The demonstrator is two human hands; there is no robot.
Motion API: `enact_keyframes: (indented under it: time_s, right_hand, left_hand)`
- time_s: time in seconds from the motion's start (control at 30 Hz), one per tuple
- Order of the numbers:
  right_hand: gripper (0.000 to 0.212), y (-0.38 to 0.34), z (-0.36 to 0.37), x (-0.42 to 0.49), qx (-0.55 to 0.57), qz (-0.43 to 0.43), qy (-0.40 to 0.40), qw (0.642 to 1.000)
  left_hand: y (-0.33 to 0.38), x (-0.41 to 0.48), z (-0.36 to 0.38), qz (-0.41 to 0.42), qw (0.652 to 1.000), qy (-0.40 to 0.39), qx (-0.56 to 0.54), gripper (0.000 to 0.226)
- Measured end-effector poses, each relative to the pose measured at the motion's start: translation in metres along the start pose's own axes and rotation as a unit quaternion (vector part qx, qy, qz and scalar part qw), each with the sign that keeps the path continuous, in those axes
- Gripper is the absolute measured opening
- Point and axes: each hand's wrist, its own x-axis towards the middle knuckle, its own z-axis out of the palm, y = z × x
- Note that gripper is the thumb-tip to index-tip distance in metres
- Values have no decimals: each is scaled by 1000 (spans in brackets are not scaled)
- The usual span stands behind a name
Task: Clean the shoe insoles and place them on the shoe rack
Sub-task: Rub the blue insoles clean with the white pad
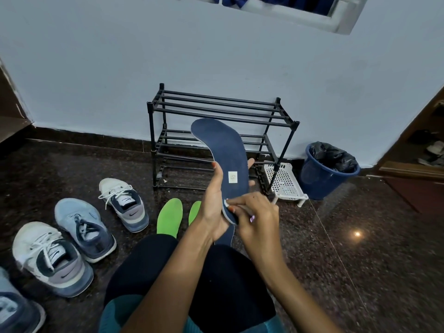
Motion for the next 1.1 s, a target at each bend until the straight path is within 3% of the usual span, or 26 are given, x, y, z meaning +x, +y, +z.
enact_keyframes:
  time_s: [0.17, 0.47, 0.63, 0.87, 1.1]
  right_hand:
    - [15, 1, -3, -7, -27, 0, 9, 1000]
    - [8, 9, -1, 30, -113, -8, 47, 992]
    - [7, 9, 4, 31, -89, 19, 62, 994]
    - [11, 11, 5, 9, -52, 13, 12, 998]
    - [11, 9, 3, 17, -64, 12, 39, 997]
  left_hand:
    - [-3, 1, 2, -1, 1000, 4, -8, 60]
    - [1, -1, 7, -42, 998, 7, -46, 66]
    - [2, -1, 6, -43, 998, 18, -39, 61]
    - [3, 1, 6, 9, 998, 50, -21, 33]
    - [3, -1, 11, 30, 996, 77, -33, 29]
